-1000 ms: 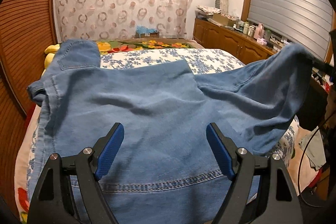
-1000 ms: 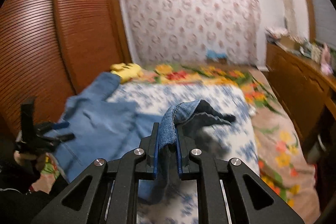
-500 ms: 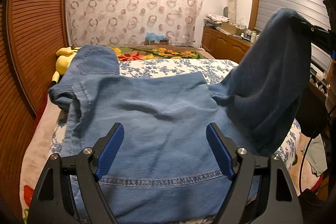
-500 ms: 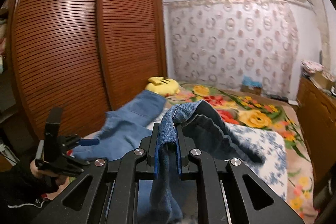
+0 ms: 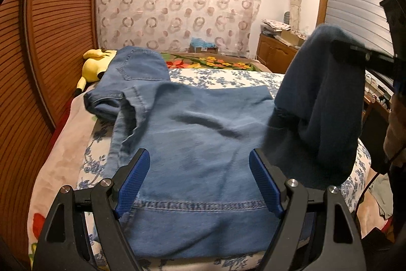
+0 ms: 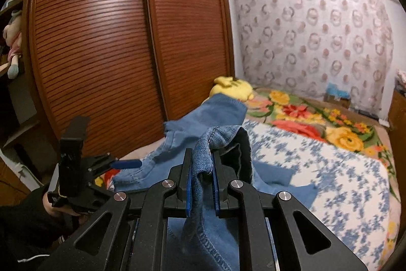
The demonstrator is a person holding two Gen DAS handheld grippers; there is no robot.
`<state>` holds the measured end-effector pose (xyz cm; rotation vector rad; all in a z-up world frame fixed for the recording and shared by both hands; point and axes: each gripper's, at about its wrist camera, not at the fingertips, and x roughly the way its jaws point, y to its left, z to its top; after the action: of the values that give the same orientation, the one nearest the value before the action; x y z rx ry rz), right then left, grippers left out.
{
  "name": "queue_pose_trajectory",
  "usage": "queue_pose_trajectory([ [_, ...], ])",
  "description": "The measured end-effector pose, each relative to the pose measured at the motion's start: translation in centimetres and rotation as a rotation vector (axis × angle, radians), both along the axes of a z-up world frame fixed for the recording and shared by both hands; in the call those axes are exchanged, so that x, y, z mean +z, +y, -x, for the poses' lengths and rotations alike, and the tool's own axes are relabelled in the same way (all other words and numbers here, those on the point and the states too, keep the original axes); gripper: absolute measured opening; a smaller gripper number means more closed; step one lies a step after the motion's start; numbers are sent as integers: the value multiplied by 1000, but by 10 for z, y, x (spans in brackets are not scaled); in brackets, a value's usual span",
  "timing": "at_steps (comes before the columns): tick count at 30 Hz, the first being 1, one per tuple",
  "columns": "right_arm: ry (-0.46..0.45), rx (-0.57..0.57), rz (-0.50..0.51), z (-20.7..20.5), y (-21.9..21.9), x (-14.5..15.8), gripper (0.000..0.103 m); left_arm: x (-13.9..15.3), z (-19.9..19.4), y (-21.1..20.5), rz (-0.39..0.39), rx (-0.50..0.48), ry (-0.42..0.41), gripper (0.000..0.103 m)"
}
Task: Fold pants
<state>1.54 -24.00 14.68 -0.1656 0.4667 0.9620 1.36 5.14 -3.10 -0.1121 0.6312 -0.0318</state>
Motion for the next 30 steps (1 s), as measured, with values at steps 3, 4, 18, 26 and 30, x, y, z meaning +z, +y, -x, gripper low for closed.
queue_pose_trajectory([
  [3, 27, -7, 30, -12, 9, 0, 27, -2, 1, 5, 8, 12, 1, 81],
  [4, 31, -6, 36, -15, 9, 0, 30, -2, 2, 7, 10, 16, 1, 81],
  [18, 15, -109, 99, -19, 4, -12, 42, -11, -2, 9, 23, 8, 19, 81],
  [26, 71, -164, 130, -11, 0, -28, 45, -18, -7, -6, 24, -39, 39, 81],
  [30, 106, -182, 136, -12, 1, -35, 46, -20, -8, -13, 22, -69, 41, 77],
])
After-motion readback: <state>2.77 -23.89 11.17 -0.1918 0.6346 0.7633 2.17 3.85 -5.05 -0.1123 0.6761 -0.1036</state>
